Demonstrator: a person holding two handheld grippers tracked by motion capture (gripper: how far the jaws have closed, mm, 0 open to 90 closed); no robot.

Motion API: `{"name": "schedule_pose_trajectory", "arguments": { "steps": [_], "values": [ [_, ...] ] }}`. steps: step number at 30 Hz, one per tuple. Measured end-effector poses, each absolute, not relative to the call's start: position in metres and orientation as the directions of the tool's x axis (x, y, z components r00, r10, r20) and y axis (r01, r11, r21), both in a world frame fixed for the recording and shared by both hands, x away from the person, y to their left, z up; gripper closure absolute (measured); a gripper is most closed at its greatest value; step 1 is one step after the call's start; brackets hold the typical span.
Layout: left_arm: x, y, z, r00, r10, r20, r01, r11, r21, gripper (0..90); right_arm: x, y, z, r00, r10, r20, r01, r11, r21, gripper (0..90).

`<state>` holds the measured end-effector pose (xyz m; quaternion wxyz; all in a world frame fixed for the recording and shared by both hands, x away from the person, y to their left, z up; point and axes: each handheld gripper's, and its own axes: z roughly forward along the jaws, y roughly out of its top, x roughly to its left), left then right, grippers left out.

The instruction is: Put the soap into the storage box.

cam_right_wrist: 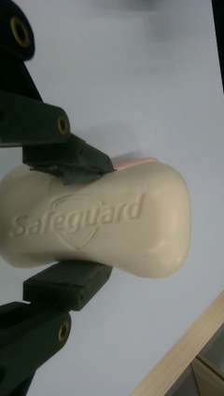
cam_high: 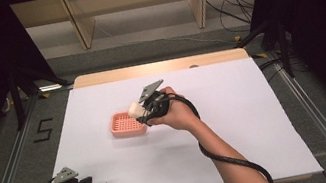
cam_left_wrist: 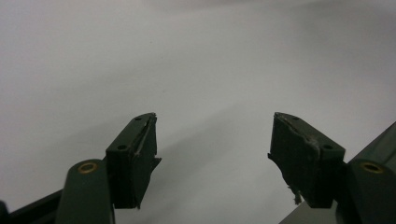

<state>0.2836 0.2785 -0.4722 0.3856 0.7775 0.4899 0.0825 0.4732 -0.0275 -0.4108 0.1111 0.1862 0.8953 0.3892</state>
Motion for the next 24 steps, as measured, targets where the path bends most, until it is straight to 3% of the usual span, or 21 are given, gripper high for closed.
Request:
{"name": "schedule_pose_trajectory", "arguments": {
  "steps": [24],
  "values": [
    [0.283,0.277,-0.472,0.497,0.834,-0.242,0.695,-0.215,0.686,31.6,0.479,-0.014,-0.417,-0.907,0.418,-0.043,0.251,0.621,0.743,50.6]
  ]
}}
